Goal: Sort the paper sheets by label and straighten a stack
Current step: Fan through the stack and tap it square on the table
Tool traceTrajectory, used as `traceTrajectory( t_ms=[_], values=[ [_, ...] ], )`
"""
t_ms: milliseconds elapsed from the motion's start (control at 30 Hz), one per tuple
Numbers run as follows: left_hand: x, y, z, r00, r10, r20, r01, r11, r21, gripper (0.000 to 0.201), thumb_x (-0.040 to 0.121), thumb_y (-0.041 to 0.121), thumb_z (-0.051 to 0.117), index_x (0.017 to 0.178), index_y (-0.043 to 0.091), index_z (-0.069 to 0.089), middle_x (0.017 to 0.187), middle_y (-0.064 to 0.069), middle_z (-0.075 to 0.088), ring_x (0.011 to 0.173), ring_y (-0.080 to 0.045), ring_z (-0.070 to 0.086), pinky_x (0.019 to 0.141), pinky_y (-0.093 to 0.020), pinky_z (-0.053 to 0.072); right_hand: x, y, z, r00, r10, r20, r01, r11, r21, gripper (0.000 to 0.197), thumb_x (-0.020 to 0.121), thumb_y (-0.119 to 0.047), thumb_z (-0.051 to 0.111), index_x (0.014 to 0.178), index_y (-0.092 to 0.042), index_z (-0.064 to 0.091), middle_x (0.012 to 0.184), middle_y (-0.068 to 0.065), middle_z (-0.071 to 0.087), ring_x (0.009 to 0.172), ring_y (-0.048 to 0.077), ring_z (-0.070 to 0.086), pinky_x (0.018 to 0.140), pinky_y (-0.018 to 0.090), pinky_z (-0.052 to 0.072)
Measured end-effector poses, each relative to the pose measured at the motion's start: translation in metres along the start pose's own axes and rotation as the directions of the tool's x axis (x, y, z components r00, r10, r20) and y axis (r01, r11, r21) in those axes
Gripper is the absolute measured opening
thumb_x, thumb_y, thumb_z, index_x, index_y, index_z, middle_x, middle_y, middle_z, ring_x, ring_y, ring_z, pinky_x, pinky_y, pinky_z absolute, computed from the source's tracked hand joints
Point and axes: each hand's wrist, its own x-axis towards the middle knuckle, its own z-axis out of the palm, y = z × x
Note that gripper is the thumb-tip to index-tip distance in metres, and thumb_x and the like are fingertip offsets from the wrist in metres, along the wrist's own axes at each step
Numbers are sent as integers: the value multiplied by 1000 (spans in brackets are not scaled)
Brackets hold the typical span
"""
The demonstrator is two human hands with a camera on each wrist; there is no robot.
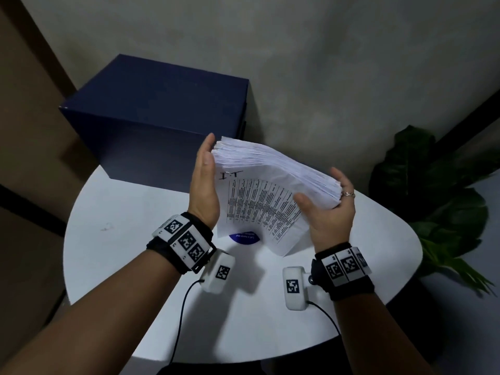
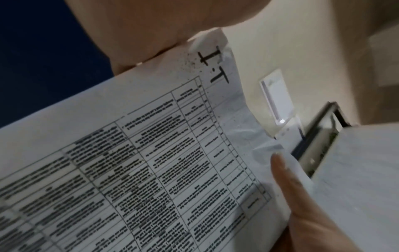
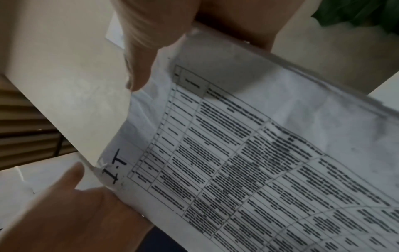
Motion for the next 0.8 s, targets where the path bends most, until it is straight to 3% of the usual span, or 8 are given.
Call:
traceTrajectory(
  t_ms=[200, 300, 433, 500, 567, 667, 733, 800],
  values=[
    [-2, 7, -2, 991, -59, 119, 74, 989, -129, 96, 88, 74, 29, 153, 4, 31, 145, -13, 54, 131, -18, 56, 102, -29, 50, 2, 9, -1, 1000, 20, 8, -20, 999, -49, 59, 58, 0, 88, 109, -14, 62, 100, -7, 67, 88, -5, 66, 75, 11, 51],
    [1, 7, -6, 988, -74, 138, 82, 995, -51, 97, 85, 78, 22, 155, 11, 32, 149, -6, 52, 135, -15, 52, 110, -38, 45, 6, 11, -2, 999, 28, 20, -26, 997, -67, 57, 57, 2, 89, 102, -21, 62, 96, -10, 70, 89, 0, 68, 76, 15, 53],
    [4, 7, -3, 975, -67, 211, 87, 992, -89, 78, 87, 66, 11, 144, 24, 43, 128, 13, 67, 117, -1, 62, 89, -19, 52, 11, 12, -3, 998, 46, 36, -44, 997, -61, 54, 58, 5, 87, 96, -23, 62, 85, -22, 72, 83, -4, 68, 71, 12, 52],
    [9, -1, -7, 973, -86, 214, 88, 996, 1, 73, 91, 71, 31, 149, 28, 39, 137, 12, 62, 127, -6, 58, 103, -32, 51, 11, 14, -3, 998, 53, 44, -50, 997, -58, 50, 61, 6, 86, 94, -24, 62, 83, -25, 72, 80, -6, 68, 70, 12, 52],
    [16, -13, -15, 969, -99, 225, 64, 985, 158, 93, 85, 59, 67, 158, 24, 22, 153, 4, 48, 139, -12, 48, 114, -45, 41, 12, 13, -3, 996, 86, 34, -84, 995, -50, 39, 65, 1, 85, 89, -21, 64, 78, -21, 73, 75, -4, 69, 69, 15, 54],
    [28, -24, -21, 959, -166, 228, 82, 938, 338, 123, 62, 47, 92, 157, 34, 14, 154, 6, 45, 139, -10, 47, 116, -44, 39, 14, 12, -5, 989, 142, 33, -140, 989, -42, 25, 67, -2, 84, 81, -15, 68, 76, -13, 75, 73, 3, 71, 68, 21, 57],
    [33, -27, -24, 959, -193, 209, 112, 931, 349, 110, 61, 41, 95, 149, 30, 30, 140, 1, 58, 131, -17, 57, 110, -50, 46, 17, 12, -7, 988, 147, 53, -144, 988, -50, 24, 67, -2, 84, 88, -6, 72, 84, 1, 77, 81, 15, 73, 74, 29, 59],
    [33, -23, -23, 966, -176, 188, 97, 925, 368, 70, 68, 27, 92, 128, 24, 56, 119, 1, 72, 113, -17, 68, 98, -52, 54, 19, 8, -10, 986, 140, 86, -136, 990, -49, 30, 69, 0, 83, 96, 5, 71, 93, 14, 75, 86, 23, 73, 78, 33, 59]
  ],
)
